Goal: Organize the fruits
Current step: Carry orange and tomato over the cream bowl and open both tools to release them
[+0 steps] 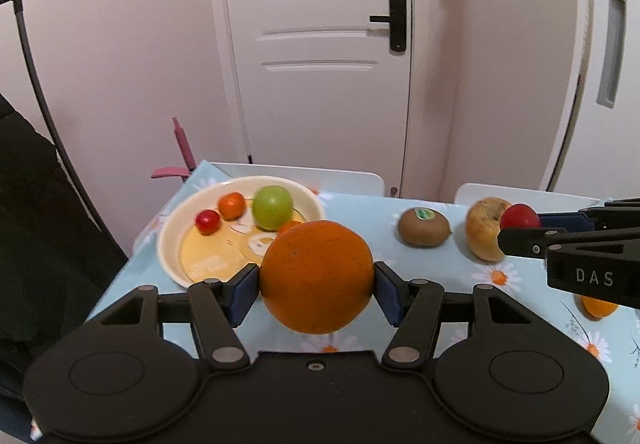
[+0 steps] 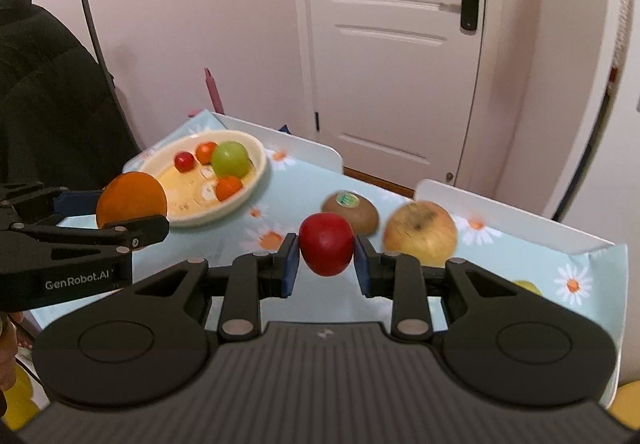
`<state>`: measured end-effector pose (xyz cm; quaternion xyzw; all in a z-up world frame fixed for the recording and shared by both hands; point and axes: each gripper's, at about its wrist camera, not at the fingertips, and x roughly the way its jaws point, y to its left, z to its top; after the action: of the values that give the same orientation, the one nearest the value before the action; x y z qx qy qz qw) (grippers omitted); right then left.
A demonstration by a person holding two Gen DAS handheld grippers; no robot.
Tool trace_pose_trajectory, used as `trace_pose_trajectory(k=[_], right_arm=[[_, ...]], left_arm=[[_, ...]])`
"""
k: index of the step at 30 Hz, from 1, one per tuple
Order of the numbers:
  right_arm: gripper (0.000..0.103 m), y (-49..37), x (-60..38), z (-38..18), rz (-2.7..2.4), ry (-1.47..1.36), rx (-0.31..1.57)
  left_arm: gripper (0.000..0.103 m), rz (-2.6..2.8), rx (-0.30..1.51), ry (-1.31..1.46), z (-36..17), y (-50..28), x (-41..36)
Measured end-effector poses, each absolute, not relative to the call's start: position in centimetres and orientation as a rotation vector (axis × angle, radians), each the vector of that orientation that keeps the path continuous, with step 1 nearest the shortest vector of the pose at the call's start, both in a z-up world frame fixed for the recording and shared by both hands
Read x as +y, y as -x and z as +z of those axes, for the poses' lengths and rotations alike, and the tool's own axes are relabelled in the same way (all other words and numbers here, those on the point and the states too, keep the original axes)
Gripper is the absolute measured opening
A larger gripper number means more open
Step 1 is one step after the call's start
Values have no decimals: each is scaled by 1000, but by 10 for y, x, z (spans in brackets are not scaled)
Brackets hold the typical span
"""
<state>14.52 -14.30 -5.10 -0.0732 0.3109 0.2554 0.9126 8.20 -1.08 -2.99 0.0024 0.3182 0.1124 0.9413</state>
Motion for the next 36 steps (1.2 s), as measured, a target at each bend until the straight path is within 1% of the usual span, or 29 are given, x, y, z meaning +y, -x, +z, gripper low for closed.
trace_pose_trajectory(k=[7, 18, 29, 36], right_arm=[[44, -146, -99, -39, 543, 141, 636], [44, -164, -31, -45, 551, 129, 671], [44, -190, 17, -67, 520, 121, 723], [44, -206, 37, -81, 479, 114, 749]], left_arm=[[65, 225, 642, -9, -17, -81, 26], [65, 214, 661, -27, -19, -98, 91], [65, 169, 707, -67, -44, -138, 143], [65, 125, 744, -105, -67, -162, 159]])
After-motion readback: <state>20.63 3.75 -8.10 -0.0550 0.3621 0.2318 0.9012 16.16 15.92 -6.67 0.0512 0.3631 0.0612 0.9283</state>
